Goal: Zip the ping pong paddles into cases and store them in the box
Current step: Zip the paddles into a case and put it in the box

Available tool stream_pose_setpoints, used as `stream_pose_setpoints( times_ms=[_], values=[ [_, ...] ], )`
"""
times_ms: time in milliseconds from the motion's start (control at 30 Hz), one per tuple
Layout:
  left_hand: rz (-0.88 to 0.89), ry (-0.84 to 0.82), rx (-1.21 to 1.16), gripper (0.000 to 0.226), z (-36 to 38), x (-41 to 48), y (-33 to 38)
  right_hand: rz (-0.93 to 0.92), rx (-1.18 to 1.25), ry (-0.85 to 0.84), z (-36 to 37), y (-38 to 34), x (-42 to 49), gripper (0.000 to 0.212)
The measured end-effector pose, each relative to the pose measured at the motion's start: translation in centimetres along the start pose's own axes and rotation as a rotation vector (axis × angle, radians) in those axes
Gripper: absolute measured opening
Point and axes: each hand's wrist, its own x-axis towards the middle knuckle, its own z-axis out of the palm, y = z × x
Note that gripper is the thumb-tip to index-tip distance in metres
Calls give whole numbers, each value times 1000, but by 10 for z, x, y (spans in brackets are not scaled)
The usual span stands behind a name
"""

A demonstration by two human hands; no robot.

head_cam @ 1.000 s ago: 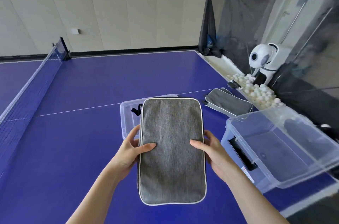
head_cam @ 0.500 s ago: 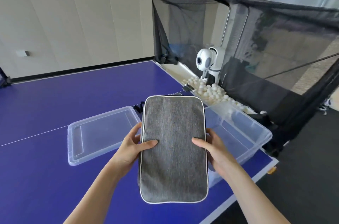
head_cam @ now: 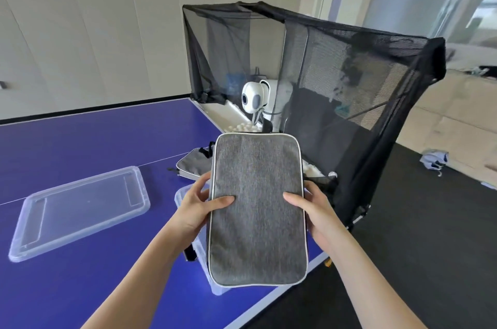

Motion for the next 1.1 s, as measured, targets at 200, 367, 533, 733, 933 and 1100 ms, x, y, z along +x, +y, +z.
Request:
stream_pose_setpoints(
  times_ms=[200,367,533,733,933,1100],
  values=[
    [-29,39,-28,70,9,37,-11,42,-20,-36,-22,3,45,37],
    [-26,87,-40,68,0,78,-20,60,-28,-76,-24,8,102,40],
    [-52,155,-86,69,-10,115,-23,94,-62,-126,-17,5,159,39],
    [-59,249,-120,79,-17,141,-26,133,-94,-203,-12,7,207,37],
    [-47,381,-152,84,-17,149,-33,164,-103,-321,-4,13,249,45],
    [6,564,-232,74,-1,141,-46,185,-123,-505,-3,11,269,45]
  ],
)
